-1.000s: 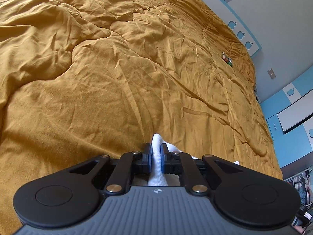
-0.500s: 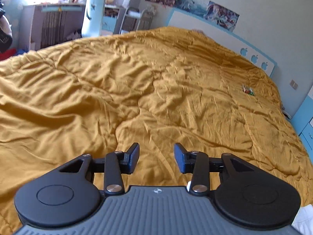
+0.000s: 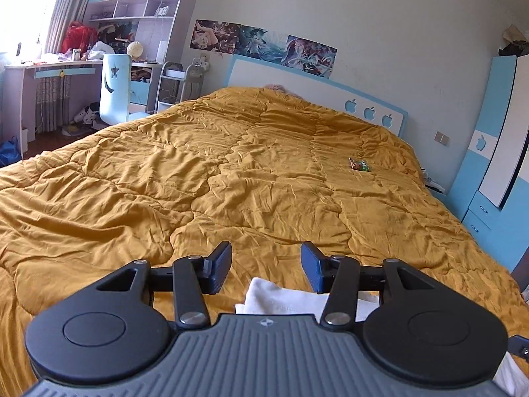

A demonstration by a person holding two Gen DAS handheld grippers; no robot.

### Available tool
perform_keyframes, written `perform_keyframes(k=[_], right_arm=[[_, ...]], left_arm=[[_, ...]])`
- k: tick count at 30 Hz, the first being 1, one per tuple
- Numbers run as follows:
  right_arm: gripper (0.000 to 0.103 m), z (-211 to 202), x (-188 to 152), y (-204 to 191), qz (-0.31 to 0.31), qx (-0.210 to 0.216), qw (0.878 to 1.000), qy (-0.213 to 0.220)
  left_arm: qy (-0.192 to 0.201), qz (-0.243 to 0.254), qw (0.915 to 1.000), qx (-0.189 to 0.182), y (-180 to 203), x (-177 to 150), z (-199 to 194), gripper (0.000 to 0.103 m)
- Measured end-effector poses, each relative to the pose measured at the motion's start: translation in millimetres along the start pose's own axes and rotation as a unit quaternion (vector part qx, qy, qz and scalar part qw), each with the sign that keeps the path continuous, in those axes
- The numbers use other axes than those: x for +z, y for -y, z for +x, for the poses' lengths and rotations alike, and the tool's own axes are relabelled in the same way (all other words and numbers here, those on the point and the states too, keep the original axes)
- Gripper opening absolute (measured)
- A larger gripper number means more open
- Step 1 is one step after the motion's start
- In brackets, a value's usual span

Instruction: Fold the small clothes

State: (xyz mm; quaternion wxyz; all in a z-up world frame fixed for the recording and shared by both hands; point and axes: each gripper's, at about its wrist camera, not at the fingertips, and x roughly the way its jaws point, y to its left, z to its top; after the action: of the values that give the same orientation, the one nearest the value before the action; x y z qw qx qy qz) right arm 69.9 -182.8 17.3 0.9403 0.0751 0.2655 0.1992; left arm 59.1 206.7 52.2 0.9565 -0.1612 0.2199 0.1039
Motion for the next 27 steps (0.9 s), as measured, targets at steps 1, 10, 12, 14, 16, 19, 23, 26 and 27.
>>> perform_keyframes(k=[1,10,12,14,16,19,23,26,27], right_arm=[[0.041,-2,-4,-4,-0.008,-0.005,1.0,-0.008],[0.043,-23,5,14,0.039,-0.014,0.999,-0.023],[0.044,-25,8,23,0.061,-0.01,0.998,-0.021],[0.044,-28,7,34,0.087,-0.019,0.996,-0.022],[0.044,-33,5,48,0.119,-0.035,0.992,-0.024],[0.044,-47,3,68,0.157,-0.037,0.986,-0.031],[0.054,-83,-7,84,0.188,-0.046,0.981,-0.027],[0.063,-123,-23,104,0.242,-0.069,0.968,-0.017],[0.063,-133,-30,111,0.267,-0.071,0.961,-0.018]], left_arm=[[-0.005,-0.006,0.9999,-0.01,-3,-6,-7,0.057],[-0.096,-0.015,0.9952,-0.009,-16,-35,-26,0.057],[-0.107,-0.027,0.9938,-0.012,-23,-42,-32,0.057],[-0.123,-0.041,0.9915,-0.014,-28,-48,-38,0.057],[-0.134,-0.051,0.9895,-0.021,-29,-52,-46,0.057],[-0.144,-0.057,0.9872,-0.036,-27,-57,-60,0.057],[-0.174,-0.085,0.9805,-0.036,-29,-70,-74,0.057],[-0.192,-0.166,0.9662,-0.044,-47,-86,-80,0.057],[-0.198,-0.197,0.9587,-0.052,-55,-92,-79,0.057]])
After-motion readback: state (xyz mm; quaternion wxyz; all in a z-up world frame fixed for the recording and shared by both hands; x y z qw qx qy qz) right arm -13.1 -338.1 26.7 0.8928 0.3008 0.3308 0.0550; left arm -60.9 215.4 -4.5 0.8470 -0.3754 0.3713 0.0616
